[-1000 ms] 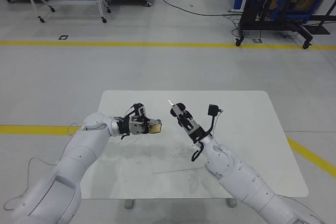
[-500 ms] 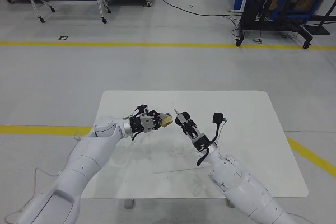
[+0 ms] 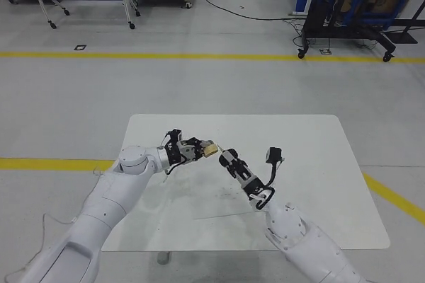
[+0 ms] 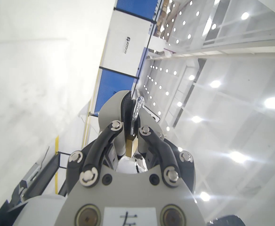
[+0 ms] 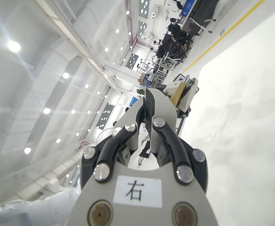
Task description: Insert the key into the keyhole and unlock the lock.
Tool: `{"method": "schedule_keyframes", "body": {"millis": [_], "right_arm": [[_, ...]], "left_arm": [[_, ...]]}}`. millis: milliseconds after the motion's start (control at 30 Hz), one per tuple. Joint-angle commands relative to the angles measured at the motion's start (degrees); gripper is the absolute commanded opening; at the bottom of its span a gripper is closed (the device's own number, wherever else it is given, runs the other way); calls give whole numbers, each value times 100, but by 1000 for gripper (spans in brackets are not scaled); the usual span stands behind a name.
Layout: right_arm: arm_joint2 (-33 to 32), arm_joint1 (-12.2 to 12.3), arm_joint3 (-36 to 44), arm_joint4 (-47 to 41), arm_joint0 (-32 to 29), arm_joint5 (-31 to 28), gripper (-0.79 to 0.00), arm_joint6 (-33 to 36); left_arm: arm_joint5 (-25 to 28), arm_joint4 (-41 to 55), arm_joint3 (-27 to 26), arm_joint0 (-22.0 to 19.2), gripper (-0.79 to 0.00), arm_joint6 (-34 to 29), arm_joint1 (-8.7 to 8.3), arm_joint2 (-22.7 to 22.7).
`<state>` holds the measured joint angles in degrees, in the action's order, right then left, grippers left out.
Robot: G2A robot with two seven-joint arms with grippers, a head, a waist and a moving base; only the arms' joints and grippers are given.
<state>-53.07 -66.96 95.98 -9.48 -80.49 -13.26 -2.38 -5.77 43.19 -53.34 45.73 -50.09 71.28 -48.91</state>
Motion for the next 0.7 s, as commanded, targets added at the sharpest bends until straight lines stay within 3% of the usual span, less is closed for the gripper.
{"method": "schedule_keyframes", "body": {"millis": [0,133,267,667], "right_arm": [[-39,6,256,-188,-110,475,-785,140],[-59,-13,541,-619,-253,1193,-785,293],[-78,-85,470,-941,-116,1550,-785,108],[-60,-234,226,-1221,36,1639,-785,28]], "left_arm": [[-77,-73,-133,68,-785,216,-15,-52],[-170,-158,-328,187,-785,409,-31,-128],[-251,-273,-459,256,-785,494,-32,-150],[-297,-320,-526,325,-785,590,-15,-318]]}}
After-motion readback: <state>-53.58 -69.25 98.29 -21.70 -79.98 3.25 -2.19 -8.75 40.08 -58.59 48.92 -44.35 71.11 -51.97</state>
